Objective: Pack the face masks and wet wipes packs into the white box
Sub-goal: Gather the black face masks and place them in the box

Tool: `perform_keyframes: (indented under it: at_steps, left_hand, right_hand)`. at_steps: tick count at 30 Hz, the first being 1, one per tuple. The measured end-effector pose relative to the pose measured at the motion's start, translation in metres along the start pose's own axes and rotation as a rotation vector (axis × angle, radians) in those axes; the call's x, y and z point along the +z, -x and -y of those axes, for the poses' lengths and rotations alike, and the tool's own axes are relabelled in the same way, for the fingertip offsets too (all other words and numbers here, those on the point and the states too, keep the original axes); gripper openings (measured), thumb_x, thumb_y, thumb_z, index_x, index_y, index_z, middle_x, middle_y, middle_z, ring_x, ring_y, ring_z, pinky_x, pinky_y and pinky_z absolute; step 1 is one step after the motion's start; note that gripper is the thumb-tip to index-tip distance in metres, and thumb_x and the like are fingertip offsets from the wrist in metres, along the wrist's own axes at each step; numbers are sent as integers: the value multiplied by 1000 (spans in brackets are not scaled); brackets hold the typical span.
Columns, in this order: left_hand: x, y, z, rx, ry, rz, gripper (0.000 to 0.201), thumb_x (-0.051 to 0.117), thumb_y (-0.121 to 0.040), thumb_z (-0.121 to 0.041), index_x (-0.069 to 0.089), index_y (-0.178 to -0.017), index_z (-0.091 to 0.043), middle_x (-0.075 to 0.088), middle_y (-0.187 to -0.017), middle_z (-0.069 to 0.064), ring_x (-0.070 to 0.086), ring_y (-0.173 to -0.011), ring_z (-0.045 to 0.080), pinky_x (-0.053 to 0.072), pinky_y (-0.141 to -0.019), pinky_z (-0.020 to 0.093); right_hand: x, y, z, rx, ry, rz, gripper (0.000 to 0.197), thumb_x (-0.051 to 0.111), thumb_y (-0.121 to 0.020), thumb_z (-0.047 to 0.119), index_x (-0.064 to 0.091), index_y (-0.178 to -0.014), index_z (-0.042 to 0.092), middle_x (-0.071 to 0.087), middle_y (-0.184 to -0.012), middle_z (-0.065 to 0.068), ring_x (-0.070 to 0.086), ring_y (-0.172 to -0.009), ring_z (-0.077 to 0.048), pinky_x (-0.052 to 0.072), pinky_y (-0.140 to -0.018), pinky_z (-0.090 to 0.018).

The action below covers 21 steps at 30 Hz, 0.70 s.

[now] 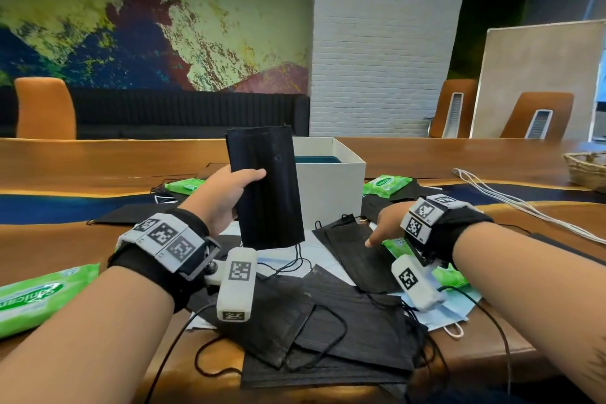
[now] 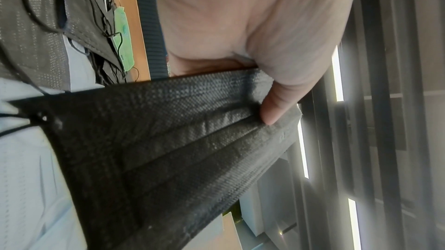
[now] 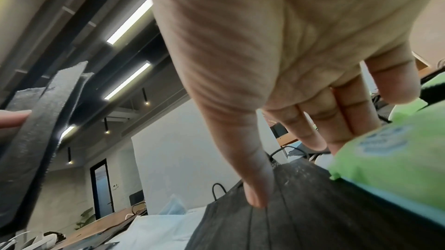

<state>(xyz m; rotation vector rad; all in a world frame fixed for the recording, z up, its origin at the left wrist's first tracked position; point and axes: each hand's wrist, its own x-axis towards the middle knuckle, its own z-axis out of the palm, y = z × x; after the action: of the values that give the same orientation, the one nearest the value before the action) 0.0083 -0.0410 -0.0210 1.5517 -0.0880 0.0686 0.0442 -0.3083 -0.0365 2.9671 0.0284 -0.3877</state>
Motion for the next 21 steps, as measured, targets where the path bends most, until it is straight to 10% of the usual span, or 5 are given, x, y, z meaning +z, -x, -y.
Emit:
perform_keyframes:
  at_steps: [21]
  left_hand:
    - [-21,-1,12,-13,51,-16,37,59,-92,-21,52,-128,-17,63,-122,6,54,-117,28,36,-107,52]
  right_hand:
    - [1,-19,3,-127,-537,-226,29,68,-85,27,47,-66,19,48,-67,4,44,-63,-10,33,-57,-20]
